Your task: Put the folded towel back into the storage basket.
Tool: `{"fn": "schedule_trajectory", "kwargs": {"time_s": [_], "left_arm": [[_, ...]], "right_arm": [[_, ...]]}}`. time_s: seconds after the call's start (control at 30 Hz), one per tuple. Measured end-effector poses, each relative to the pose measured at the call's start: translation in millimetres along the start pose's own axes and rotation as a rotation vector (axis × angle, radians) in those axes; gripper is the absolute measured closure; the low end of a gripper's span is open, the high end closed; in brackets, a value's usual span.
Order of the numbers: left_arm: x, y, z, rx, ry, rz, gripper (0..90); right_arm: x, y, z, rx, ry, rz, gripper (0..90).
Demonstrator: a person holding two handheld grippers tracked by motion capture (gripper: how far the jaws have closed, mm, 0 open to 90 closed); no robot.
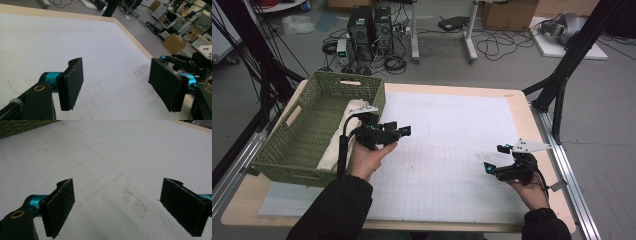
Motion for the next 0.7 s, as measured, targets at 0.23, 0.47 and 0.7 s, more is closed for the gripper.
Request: {"fn": "schedule_trajectory", "kwargs": {"time_s": [0.23,0.47,0.7], "left_arm": [[4.2,-2.8,2.0,-0.009,0.0,0.018,28.2],[13.3,-3.3,5.1,-0.026,0.01,0.039,28.2],[21.3,-4.4,6.2,-0.055,0.011,0.073,28.2]], "right_arm": [[-0.1,-0.4,-0.4,0.001,-0.004,-0.001,11.6],[-0.1,-0.8,-0.6,0.0,-0.006,-0.002,11.6],[0.1,-0.3,-0.8,-0.001,-0.003,-0.002,11.6]]}}
Point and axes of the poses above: each handheld gripper's, and its own axes: z roughly forward along the jaws, x roughly out of its underside, y roughly to its left, the point moved 4 cm from there along z, roughly forward along the jaws, and after that the axes turned 14 degrees about -z, right-handed, at the moved point
